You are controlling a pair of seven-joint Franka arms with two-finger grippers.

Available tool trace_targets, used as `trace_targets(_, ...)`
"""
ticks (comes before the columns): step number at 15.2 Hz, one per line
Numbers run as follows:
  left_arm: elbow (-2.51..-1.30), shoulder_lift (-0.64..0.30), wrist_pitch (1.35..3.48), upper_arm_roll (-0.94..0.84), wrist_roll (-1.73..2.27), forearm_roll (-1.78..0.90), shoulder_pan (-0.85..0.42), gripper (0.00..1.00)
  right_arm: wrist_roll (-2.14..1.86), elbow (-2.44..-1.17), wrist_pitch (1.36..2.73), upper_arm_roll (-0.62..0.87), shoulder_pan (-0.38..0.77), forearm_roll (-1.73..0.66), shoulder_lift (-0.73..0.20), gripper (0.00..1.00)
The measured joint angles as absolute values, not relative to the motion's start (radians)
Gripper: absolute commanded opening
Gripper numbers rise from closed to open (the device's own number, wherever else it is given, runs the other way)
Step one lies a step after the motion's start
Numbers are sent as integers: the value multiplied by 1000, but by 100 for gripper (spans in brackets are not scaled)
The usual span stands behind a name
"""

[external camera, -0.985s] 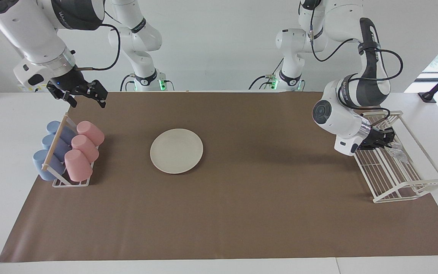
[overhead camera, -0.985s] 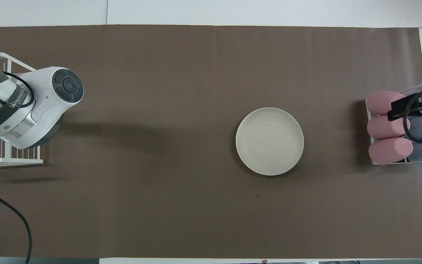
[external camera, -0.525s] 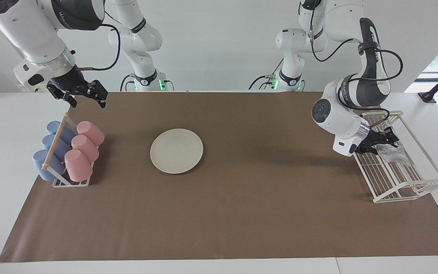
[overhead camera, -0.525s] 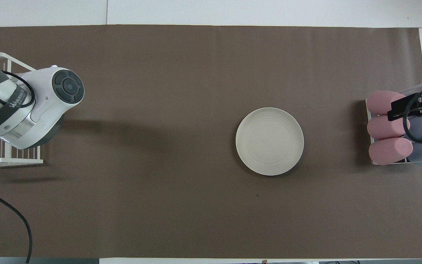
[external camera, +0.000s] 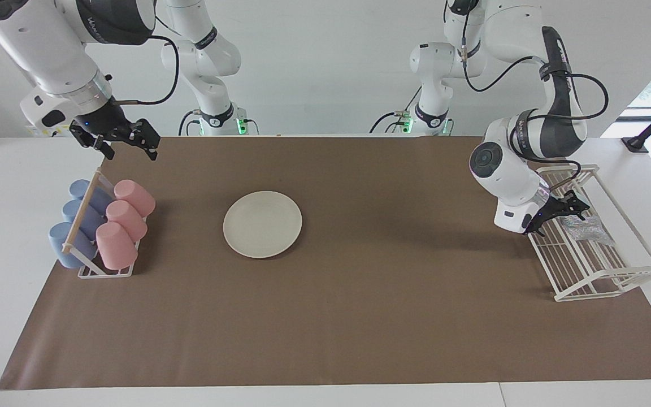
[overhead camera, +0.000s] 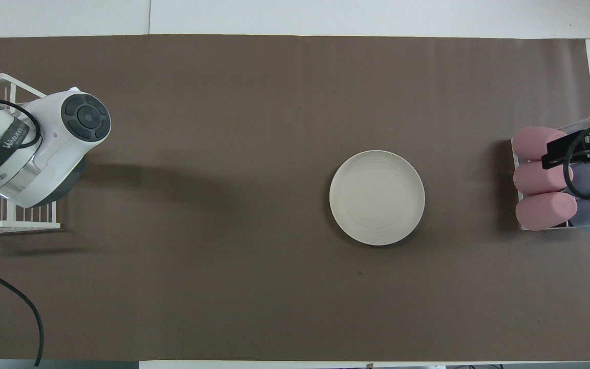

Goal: Wipe plate with sponge

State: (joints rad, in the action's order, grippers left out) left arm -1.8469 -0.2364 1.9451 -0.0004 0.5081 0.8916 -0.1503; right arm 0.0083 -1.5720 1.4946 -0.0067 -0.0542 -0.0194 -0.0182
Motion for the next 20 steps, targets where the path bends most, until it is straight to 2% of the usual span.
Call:
trace_targets(9,-1639,-180,1892,11,501,275,-145,100,8,-1572,1495,-7,-54,-19,-18,100)
trace_targets(16,-1627,9,1614,0,337,91,-126,100,8,-1572,1495,-7,-54,-19,-18,100)
trace_targets(20,-1629,57,1515,-3,219,-12,-107,100,8,-1572,1495,-7,-54,-19,-18,100)
